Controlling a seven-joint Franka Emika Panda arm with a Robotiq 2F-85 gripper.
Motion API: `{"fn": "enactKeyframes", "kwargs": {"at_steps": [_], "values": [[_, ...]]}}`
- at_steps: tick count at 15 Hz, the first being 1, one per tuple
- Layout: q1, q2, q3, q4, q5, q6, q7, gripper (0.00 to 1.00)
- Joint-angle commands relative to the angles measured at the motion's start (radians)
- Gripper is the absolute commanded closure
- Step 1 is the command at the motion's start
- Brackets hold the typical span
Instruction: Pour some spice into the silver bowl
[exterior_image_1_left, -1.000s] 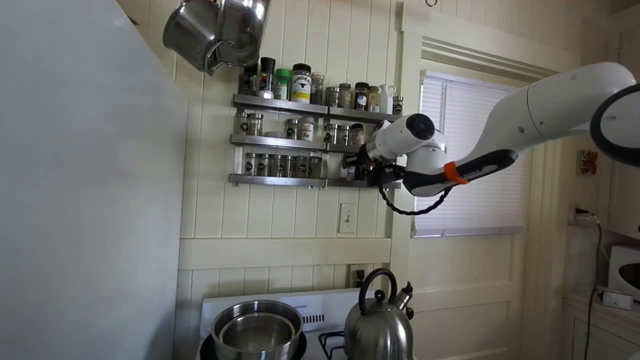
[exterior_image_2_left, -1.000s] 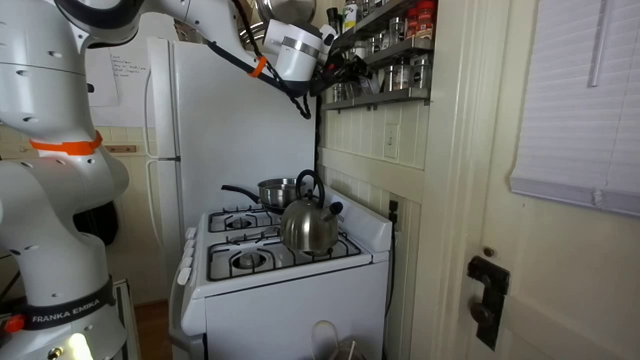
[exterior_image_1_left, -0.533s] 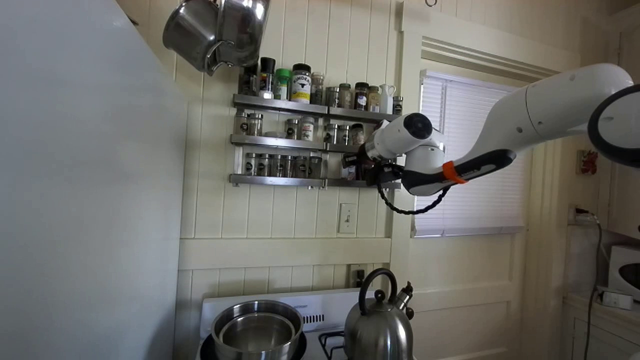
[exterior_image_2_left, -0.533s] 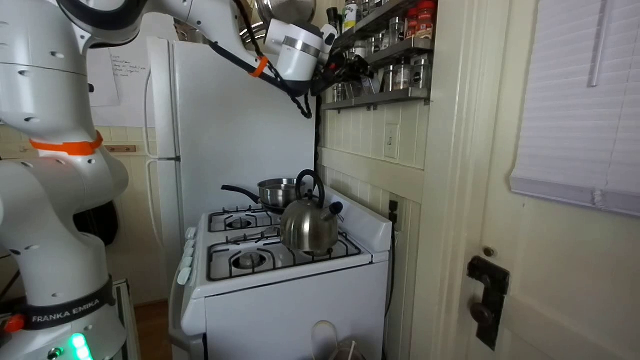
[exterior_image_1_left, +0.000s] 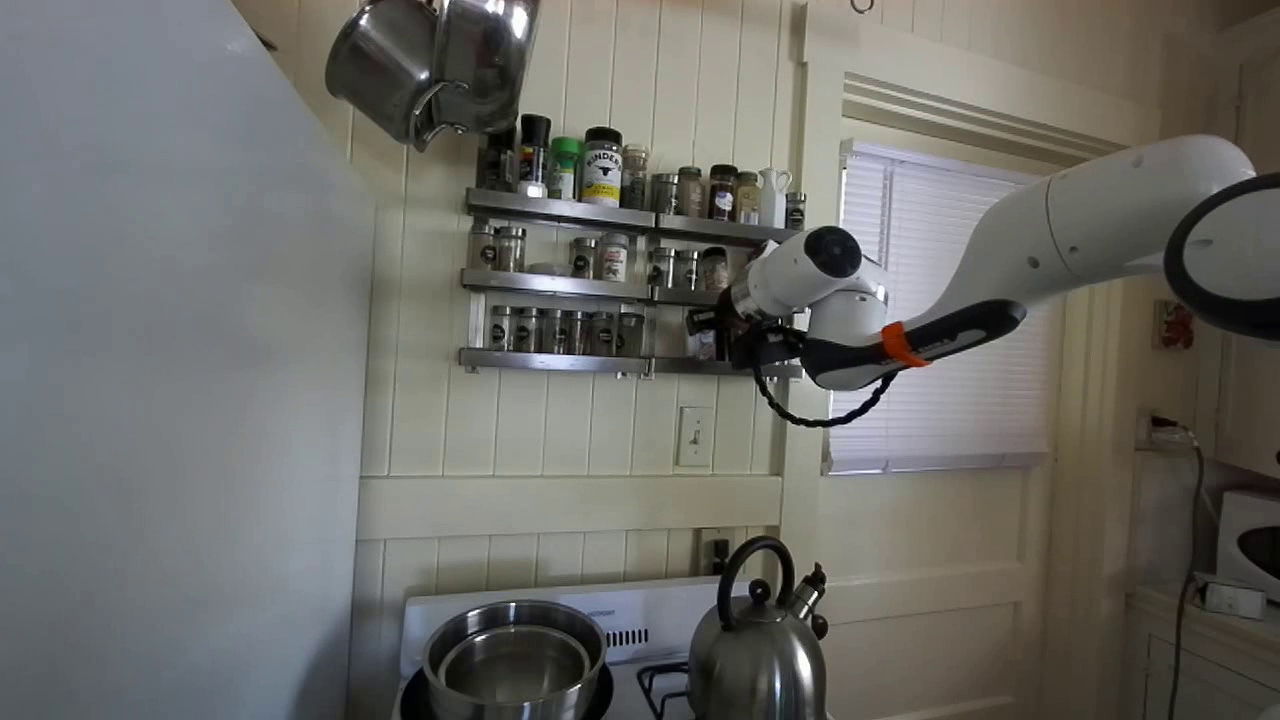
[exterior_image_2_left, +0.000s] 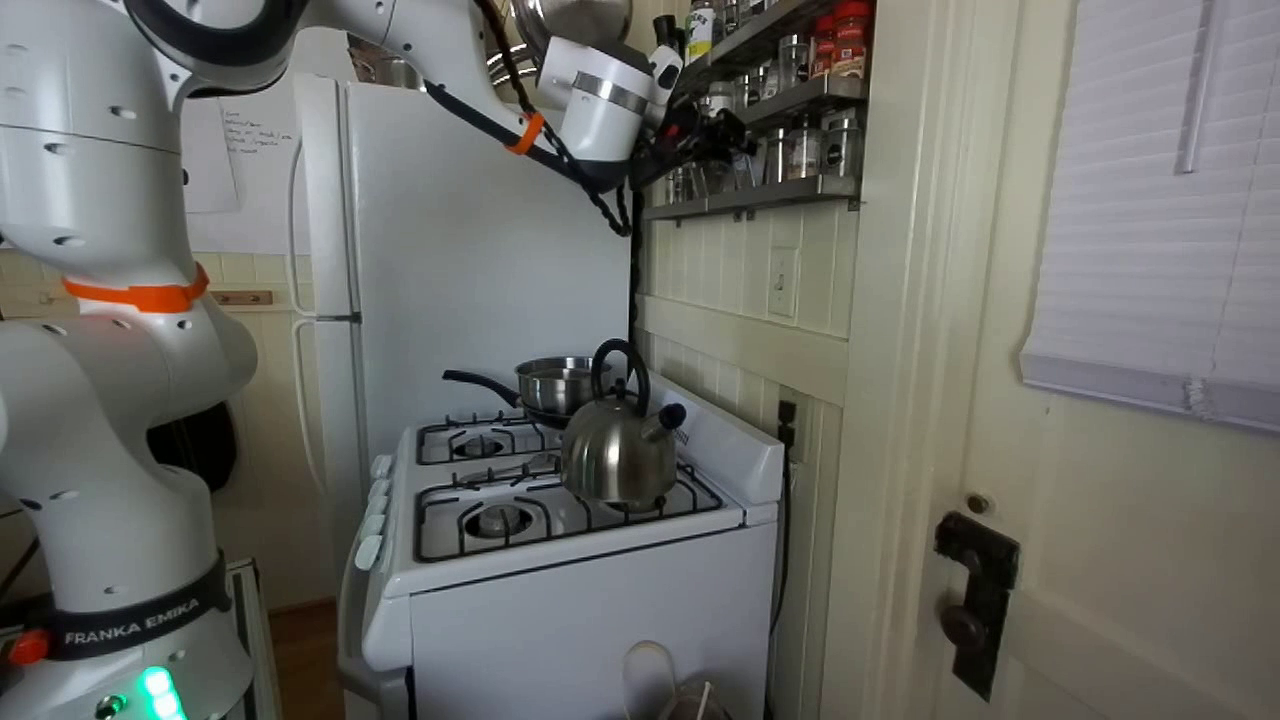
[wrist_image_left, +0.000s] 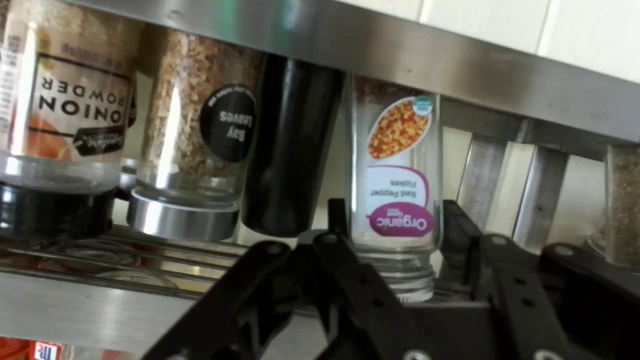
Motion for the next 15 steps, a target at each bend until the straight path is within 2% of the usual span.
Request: {"fn": "enactKeyframes", "kwargs": {"at_steps": [1, 5, 10, 15], "values": [[0.013, 0.047, 0.001, 0.015, -0.020, -0.051, 0.011, 0.77], [0.023, 0.067, 0.004, 0.036, -0.010, -0.064, 0.012, 0.77], [0.038, 0.087, 0.020, 0.058, 0.072, -0.099, -0.016, 0.77], [0.035, 0.093, 0.035, 0.065, 0.147, -0.072, 0.005, 0.77]]}}
